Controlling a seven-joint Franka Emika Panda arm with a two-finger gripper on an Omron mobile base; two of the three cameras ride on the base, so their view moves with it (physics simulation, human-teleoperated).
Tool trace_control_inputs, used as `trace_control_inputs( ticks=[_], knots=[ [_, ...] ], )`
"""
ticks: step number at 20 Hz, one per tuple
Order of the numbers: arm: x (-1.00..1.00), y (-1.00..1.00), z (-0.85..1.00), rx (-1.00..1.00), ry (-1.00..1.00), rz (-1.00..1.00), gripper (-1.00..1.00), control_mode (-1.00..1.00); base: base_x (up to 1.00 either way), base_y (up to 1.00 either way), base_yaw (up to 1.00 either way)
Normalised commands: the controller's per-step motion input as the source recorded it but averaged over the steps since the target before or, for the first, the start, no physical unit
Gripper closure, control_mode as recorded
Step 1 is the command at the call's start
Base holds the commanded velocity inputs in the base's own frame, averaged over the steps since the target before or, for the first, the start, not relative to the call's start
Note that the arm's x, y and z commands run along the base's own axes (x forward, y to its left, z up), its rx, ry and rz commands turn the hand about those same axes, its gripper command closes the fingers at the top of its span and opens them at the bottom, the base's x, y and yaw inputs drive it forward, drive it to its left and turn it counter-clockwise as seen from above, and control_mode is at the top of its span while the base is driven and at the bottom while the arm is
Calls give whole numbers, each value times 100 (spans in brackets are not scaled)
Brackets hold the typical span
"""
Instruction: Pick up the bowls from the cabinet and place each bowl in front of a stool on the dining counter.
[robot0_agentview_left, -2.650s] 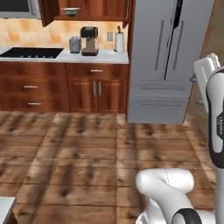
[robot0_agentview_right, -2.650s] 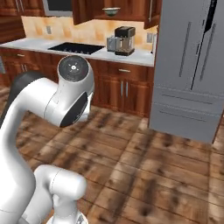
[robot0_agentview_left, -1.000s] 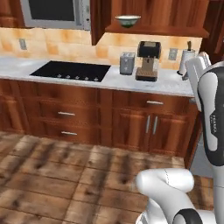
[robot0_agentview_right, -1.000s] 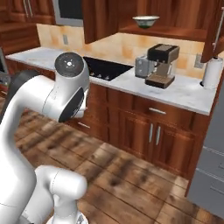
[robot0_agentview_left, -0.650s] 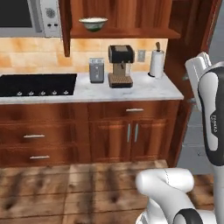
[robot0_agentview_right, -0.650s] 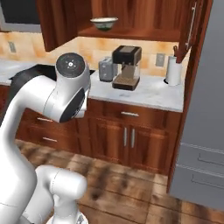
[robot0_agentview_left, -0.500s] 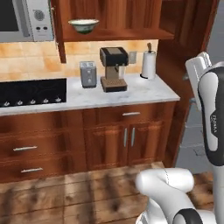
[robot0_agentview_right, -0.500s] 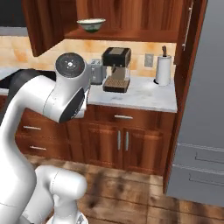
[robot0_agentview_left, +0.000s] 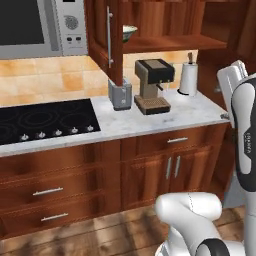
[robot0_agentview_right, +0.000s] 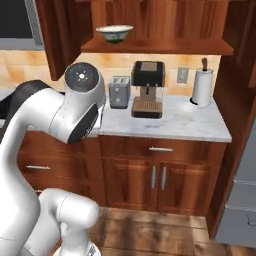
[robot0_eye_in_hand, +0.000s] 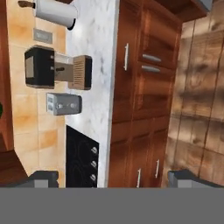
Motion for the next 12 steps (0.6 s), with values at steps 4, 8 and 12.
trace_control_inputs(
  ticks=[4,8,12],
  knots=[
    [0,0,0,0,0,0,-100,100,98,3,5],
    [0,0,0,0,0,0,-100,100,100,-7,8],
    [0,0,0,0,0,0,-100,100,97,-29,13]
  ],
)
